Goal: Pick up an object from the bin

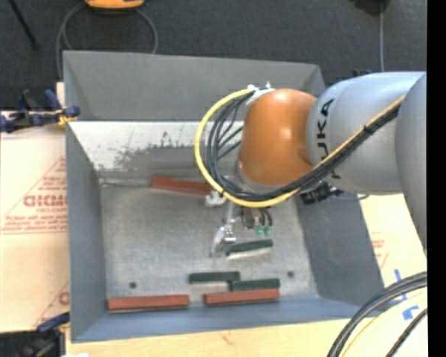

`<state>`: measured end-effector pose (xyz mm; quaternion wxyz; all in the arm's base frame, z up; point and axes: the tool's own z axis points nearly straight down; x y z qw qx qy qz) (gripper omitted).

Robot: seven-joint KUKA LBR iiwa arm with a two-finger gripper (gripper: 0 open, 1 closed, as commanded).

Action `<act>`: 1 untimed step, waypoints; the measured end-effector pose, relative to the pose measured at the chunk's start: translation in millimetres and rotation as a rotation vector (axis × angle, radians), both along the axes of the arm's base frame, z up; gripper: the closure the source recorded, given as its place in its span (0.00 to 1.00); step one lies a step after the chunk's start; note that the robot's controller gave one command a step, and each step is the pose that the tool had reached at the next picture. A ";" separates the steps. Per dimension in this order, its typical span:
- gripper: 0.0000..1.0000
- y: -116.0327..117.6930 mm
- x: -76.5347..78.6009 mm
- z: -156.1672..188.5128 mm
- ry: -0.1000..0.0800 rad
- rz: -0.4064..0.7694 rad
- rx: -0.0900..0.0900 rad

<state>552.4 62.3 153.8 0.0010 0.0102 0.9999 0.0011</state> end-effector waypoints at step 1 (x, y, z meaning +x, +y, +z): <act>0.00 -13.8 7.3 30.0 0.009 0.087 -0.004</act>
Offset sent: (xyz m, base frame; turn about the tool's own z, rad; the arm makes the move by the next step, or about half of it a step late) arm -0.0213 -0.0315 -0.0838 -0.2121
